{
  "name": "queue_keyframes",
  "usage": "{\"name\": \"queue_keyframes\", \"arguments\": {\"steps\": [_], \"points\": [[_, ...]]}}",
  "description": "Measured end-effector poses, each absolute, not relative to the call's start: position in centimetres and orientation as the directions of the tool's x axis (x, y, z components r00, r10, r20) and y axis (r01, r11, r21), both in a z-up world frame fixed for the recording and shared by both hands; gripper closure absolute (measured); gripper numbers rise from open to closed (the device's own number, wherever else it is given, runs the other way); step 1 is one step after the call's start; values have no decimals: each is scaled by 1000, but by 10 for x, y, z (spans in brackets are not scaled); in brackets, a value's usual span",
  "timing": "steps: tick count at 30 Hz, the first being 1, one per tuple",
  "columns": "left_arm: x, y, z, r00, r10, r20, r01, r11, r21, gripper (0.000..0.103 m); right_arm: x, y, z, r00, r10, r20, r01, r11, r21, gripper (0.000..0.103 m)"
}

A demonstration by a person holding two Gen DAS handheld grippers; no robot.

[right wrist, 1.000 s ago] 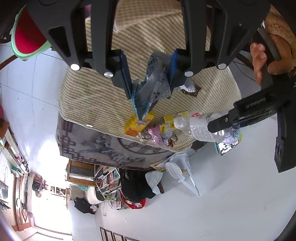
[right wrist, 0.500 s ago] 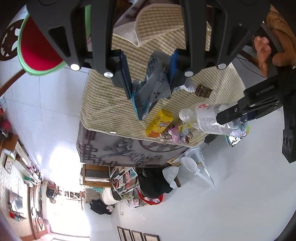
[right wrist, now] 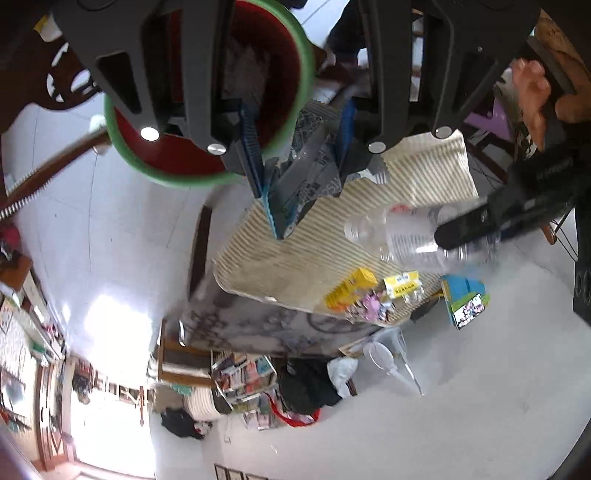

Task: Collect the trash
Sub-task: 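Release the bottle and blue wrapper into the red bin with both grippers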

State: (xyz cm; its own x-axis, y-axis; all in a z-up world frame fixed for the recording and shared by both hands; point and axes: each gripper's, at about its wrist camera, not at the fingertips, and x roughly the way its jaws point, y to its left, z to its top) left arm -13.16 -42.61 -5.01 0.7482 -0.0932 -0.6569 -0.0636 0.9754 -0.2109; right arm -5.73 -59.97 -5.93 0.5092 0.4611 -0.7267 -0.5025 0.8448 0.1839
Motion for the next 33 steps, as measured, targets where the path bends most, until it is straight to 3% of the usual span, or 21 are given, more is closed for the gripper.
{"name": "queue_keyframes", "arguments": {"steps": [12,13,16,18,19,20,25,33], "points": [[-128,-519,-81,653,-171,-738,35,980,-196,45,-36,-677,-107,444,336,-831,-346,919,187,66],[-126,-521,-82,649,-178,-740,42,979,-199,45,-34,-680,-109,439,337,-833,-341,920,192,64],[-118,-531,-88,619,-205,-758,82,977,-198,44,-29,-688,-111,440,335,-833,-334,922,194,35],[-114,-535,-89,619,-193,-761,87,980,-178,23,-26,-690,-111,446,326,-833,-330,926,185,35],[-114,-534,-88,624,-192,-758,88,980,-177,17,-24,-691,-110,456,317,-832,-324,929,177,35],[-113,-533,-87,628,-188,-755,87,981,-173,16,-24,-694,-109,465,314,-828,-320,931,174,35],[-111,-508,-76,670,-125,-731,27,989,-145,16,-17,-683,-93,498,365,-787,-341,916,208,35],[-122,-395,-60,713,125,-690,-254,963,-88,15,-16,-578,-79,423,495,-759,-532,814,234,35]]}}
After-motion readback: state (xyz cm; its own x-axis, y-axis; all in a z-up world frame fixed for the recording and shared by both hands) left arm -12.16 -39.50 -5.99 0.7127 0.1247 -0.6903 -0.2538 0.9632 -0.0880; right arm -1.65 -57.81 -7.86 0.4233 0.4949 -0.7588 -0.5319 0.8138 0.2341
